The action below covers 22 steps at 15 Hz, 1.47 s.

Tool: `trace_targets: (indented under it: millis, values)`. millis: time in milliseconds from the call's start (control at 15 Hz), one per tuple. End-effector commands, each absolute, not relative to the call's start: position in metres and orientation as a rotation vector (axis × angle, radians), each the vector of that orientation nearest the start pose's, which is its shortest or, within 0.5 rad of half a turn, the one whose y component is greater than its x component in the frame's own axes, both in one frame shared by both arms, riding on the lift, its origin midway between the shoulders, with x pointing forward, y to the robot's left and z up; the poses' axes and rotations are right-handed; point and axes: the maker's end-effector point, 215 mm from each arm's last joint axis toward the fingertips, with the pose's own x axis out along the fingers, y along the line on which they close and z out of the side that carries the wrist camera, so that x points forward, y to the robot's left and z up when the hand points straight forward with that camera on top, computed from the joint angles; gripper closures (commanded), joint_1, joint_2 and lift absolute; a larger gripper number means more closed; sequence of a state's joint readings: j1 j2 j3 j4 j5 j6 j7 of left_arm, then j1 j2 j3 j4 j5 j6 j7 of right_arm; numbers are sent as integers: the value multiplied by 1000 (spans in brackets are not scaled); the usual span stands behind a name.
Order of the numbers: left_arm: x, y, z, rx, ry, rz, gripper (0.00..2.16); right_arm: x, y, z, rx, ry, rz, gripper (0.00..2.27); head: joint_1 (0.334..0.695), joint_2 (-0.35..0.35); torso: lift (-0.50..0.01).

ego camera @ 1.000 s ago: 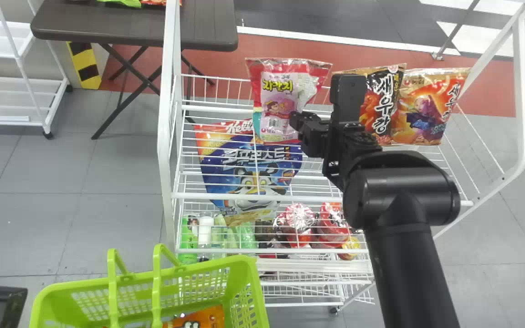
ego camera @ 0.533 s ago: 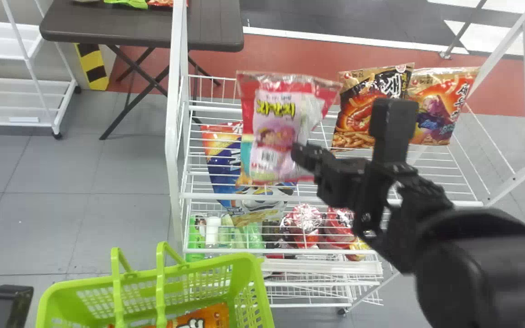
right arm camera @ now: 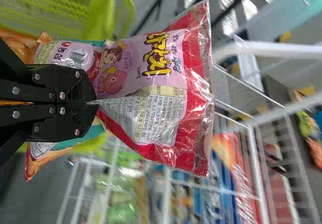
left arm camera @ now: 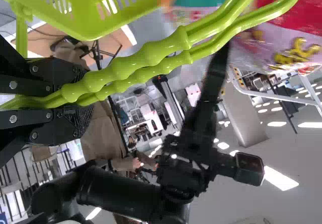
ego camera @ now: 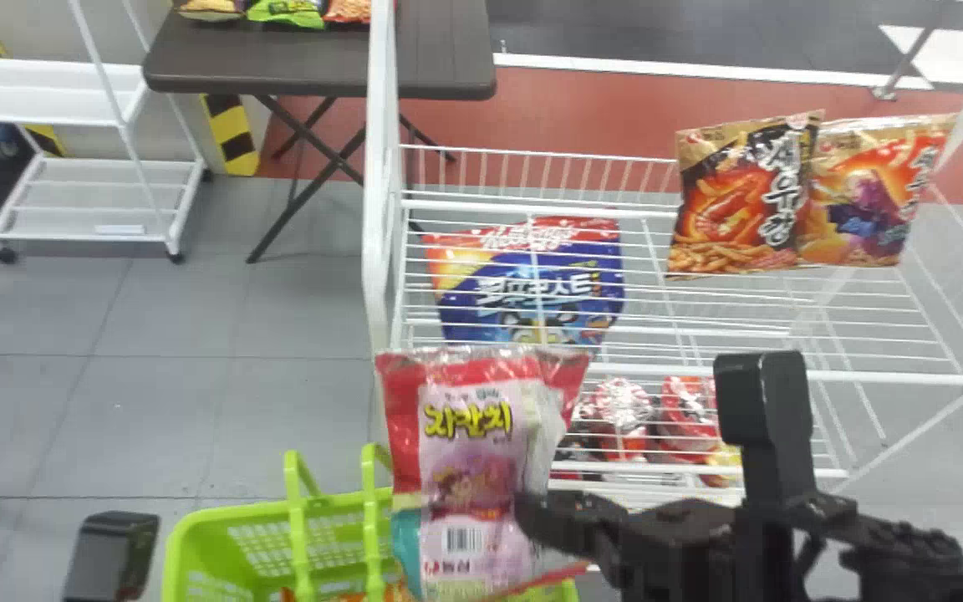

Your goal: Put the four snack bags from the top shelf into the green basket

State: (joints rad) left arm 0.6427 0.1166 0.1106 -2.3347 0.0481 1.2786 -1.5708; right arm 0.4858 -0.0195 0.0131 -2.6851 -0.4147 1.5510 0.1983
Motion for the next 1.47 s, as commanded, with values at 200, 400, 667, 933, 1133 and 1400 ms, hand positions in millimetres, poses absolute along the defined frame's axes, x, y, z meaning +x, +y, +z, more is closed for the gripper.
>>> trace_targets:
  millis: [200, 400, 667, 933, 1133, 1400]
  values:
    - [147, 64, -372, -824, 952, -1324, 2145, 226, -15, -408, 268, 1042, 730, 2260, 695, 90, 0]
    - [147, 63, -370, -822, 949, -1329, 2145, 207, 2, -426, 234, 1099, 779, 2260, 695, 183, 0]
    - [145, 60, -369, -818, 948, -1338, 2145, 199, 19, -443, 186, 1143, 831, 1197, 695, 279, 0]
    - [146, 61, -369, -814, 949, -1337, 2145, 204, 16, -427, 205, 1106, 849, 29, 695, 305, 0]
    - [146, 61, -368, -811, 948, -1338, 2145, 217, 1, -397, 303, 1043, 870, 53, 695, 295, 0]
    - [147, 62, -369, -812, 948, -1337, 2145, 262, -80, -362, 369, 910, 707, 60, 695, 147, 0]
